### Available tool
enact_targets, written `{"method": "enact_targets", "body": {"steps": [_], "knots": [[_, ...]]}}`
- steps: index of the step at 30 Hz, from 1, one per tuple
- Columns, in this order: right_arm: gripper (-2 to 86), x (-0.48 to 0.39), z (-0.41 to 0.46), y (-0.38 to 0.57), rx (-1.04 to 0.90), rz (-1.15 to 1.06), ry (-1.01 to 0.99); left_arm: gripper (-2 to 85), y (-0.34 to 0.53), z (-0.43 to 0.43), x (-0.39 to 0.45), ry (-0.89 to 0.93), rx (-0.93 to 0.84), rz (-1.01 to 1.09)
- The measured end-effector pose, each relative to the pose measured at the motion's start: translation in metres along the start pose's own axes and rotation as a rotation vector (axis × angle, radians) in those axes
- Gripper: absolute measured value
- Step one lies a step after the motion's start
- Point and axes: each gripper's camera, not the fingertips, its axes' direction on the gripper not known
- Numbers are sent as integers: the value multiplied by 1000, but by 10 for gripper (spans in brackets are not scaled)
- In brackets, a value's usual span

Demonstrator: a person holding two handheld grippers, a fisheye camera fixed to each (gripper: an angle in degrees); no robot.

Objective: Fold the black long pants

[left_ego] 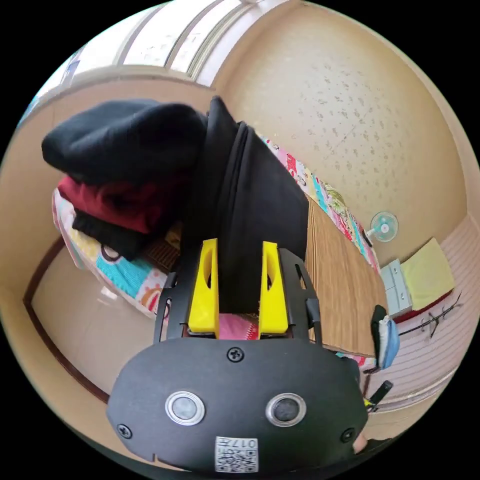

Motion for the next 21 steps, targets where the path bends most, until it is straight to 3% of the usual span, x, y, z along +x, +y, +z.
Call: {"method": "enact_targets", "body": {"steps": [1, 4, 6, 10, 13, 16, 18, 19, 21], "knots": [[4, 2, -4, 1, 16, 10, -9, 72, 2, -3, -2, 33, 3, -47], [3, 3, -16, 6, 34, -8, -48, 45, -5, -13, 14, 373, -53, -86], [3, 1, -17, 8, 13, -29, -57, 41, -12, -19, 73, 581, -143, 85], [3, 2, -25, 11, 39, -52, -61, 40, 22, -76, 194, 652, -141, 502], [4, -2, -52, 21, 175, -108, -131, 39, 102, -143, 269, 735, -95, 790], [4, -12, -102, 46, 388, -186, -237, 39, 194, -201, 292, 978, -137, 983], [4, -15, -153, 74, 556, -172, -204, 38, 276, -223, 296, 1153, -274, 1088], [4, -15, -167, 82, 596, -159, -176, 38, 298, -224, 297, 1178, -327, 1100], [5, -17, -220, 112, 718, -123, -23, 39, 393, -210, 305, 1150, -596, 1151]]}}
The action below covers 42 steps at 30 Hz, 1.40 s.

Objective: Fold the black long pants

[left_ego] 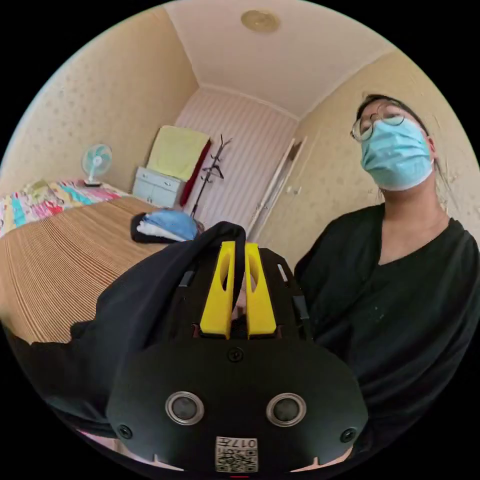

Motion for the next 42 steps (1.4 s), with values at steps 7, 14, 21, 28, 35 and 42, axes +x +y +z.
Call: {"method": "enact_targets", "body": {"steps": [7, 14, 21, 28, 35, 42], "knots": [[25, -9, 21, -38, -321, -77, 477, 38, 66, 107, 22, 96, -254, -135], [140, 56, 259, -56, -728, 64, 91, 42, 38, 97, -3, 187, -333, -118], [81, 137, 438, 19, -1054, 147, 309, 55, 44, 78, -12, 143, -294, -163], [24, 137, 372, -4, -617, 64, -51, 72, 38, -22, -33, 306, -81, -83], [18, 184, 268, -23, -373, 115, 260, 115, 91, -180, -141, -340, 348, -635], [40, 227, 252, 10, -335, 268, 334, 120, 166, -187, -257, -347, 522, -1184]]}}
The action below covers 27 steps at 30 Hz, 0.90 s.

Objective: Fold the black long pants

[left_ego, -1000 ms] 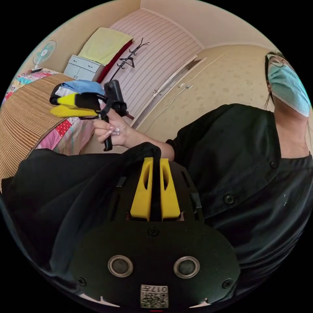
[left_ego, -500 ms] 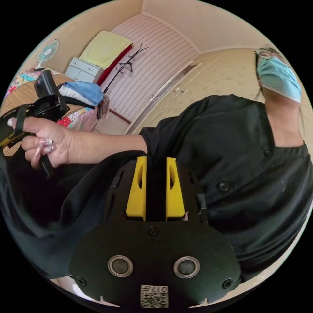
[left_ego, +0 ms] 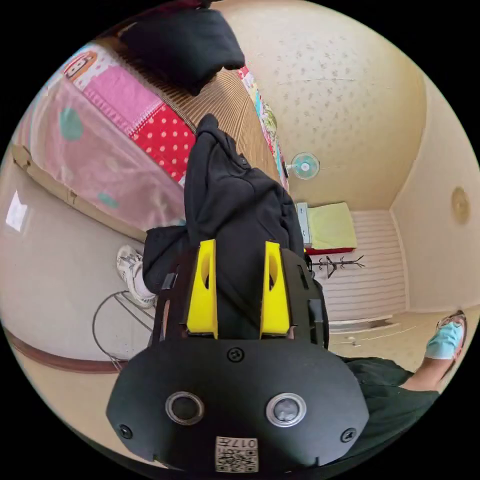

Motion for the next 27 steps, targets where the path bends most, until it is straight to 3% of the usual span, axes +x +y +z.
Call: {"method": "enact_targets", "body": {"steps": [5, 11, 15, 22, 27], "knots": [[45, 6, 29, -5, -55, 8, 35, 94, -32, 30, 10, -37, -44, -93], [78, 8, 63, -3, -105, -22, 25, 113, -32, -4, 47, -153, 145, 1], [96, -3, 96, 28, -191, -51, 227, 143, -21, 26, 53, -274, 46, 48], [70, -37, 153, 58, -225, -251, 501, 71, -2, 51, 52, -140, 76, 52], [37, -103, 174, 50, -111, -475, 691, 40, -25, 22, 151, -64, 192, 305]]}}
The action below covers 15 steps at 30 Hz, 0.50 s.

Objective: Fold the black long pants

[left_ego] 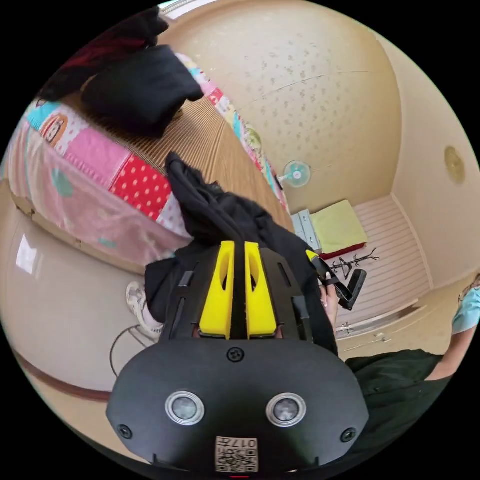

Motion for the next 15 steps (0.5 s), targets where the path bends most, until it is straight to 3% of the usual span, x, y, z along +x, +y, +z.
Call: {"method": "enact_targets", "body": {"steps": [5, 9, 11, 15], "knots": [[38, 25, -17, -164, 164, -40, 101, 42, -175, 32, 147, -10, -22, 352], [69, 45, -32, -272, 292, 3, 544, 80, -273, 44, 186, 21, 107, 367], [93, 61, -29, -282, 204, 72, 610, 122, -270, 59, 171, 53, 66, 320], [105, 88, -4, -197, 66, 18, 320, 139, -179, 119, 107, -108, -213, 291]]}}
